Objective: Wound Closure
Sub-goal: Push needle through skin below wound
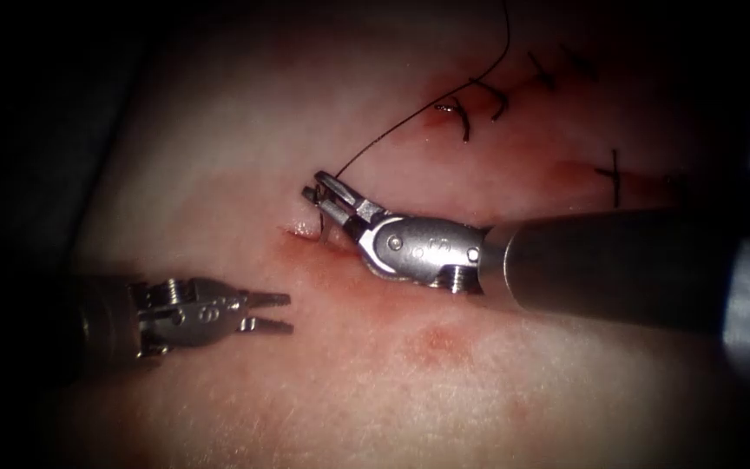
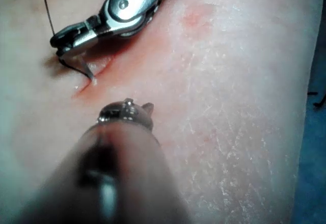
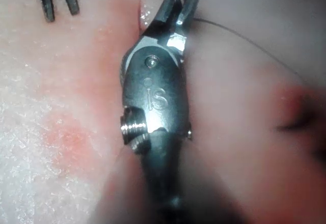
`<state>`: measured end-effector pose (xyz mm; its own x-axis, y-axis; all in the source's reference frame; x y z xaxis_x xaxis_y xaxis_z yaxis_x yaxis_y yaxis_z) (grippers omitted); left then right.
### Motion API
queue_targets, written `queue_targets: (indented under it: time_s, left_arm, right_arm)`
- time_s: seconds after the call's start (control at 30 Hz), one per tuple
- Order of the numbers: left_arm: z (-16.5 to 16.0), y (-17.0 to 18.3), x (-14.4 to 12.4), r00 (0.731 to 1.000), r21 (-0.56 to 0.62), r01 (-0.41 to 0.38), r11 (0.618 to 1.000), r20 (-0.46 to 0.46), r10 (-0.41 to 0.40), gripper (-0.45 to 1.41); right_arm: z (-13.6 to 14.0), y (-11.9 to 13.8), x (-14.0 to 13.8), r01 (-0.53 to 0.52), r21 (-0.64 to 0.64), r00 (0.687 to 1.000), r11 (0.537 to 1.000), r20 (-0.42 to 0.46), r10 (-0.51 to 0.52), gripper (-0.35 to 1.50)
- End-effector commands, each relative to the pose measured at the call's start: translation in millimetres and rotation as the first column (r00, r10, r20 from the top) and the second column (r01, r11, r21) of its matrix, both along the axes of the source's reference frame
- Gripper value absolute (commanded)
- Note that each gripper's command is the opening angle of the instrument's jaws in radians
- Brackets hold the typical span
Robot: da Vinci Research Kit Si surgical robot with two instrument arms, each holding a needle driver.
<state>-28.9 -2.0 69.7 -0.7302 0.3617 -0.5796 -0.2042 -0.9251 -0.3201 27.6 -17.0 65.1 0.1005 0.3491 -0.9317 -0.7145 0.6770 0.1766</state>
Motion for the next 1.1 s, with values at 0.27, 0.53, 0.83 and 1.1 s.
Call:
queue_targets:
  time_s: [0.27,0.53,0.83,1.1]
  left_arm:
    - [1.1,-1.3,-0.9,1.000,0.000,-0.005,1.000,0.014,0.005,-0.18]
    - [1.6,-1.1,-0.7,1.000,-0.001,-0.006,1.000,0.015,0.006,-0.20]
    - [2.8,-1.2,0.0,1.000,-0.008,-0.012,1.000,0.016,0.012,-0.22]
    - [4.0,-1.2,0.0,1.000,-0.015,-0.012,1.000,0.015,0.012,-0.25]
  right_arm:
    - [0.9,0.7,0.4,-0.010,0.070,0.999,0.997,-0.052,0.014,-0.35]
    - [1.4,1.1,0.2,-0.013,0.110,0.997,0.994,-0.075,0.021,-0.35]
    - [1.4,1.1,0.2,0.012,0.151,0.995,0.988,-0.099,0.003,-0.35]
    - [1.6,1.6,0.0,0.017,0.199,0.991,0.980,-0.135,0.011,-0.35]
